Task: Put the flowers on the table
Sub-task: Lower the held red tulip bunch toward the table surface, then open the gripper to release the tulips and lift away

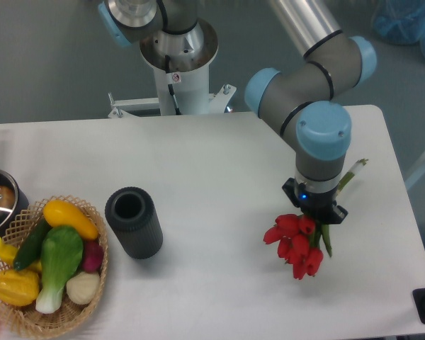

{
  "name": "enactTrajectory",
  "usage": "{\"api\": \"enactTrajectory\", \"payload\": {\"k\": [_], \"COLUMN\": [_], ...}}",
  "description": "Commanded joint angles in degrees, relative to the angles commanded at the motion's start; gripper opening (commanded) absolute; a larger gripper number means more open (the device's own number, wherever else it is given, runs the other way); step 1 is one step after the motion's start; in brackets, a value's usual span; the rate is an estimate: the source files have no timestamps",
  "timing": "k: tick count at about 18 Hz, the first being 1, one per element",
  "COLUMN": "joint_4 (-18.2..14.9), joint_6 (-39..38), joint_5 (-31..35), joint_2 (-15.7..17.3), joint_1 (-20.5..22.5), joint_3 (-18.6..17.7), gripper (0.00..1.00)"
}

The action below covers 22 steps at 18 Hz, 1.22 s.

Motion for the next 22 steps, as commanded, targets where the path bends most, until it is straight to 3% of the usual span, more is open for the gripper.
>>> {"api": "enactTrajectory", "payload": {"k": [3,4,6,7,8,9,11,15,18,22], "joint_4": [-0.09,-0.09,0.09,0.17,0.78,1.92,4.47,5.1,5.1,5.19], "joint_6": [-0.62,-0.62,-0.62,-0.62,-0.62,-0.71,-2.63,0.5,7.54,9.22], "joint_5": [-1.4,-1.67,-2.11,-2.29,-2.37,-2.46,-4.47,-10.37,-10.29,-9.93], "joint_2": [0.53,0.79,0.79,0.71,0.62,0.62,0.71,0.71,0.71,0.79], "joint_1": [0.17,0.26,0.35,0.44,0.96,1.92,4.2,10.89,11.95,11.69], "joint_3": [-2.03,-2.12,-2.12,-2.21,-2.12,-1.77,-1.5,-0.63,-0.45,-0.62], "gripper": [0.36,0.54,0.61,0.7,0.8,1.0,1.0,1.0,1.0,1.0]}}
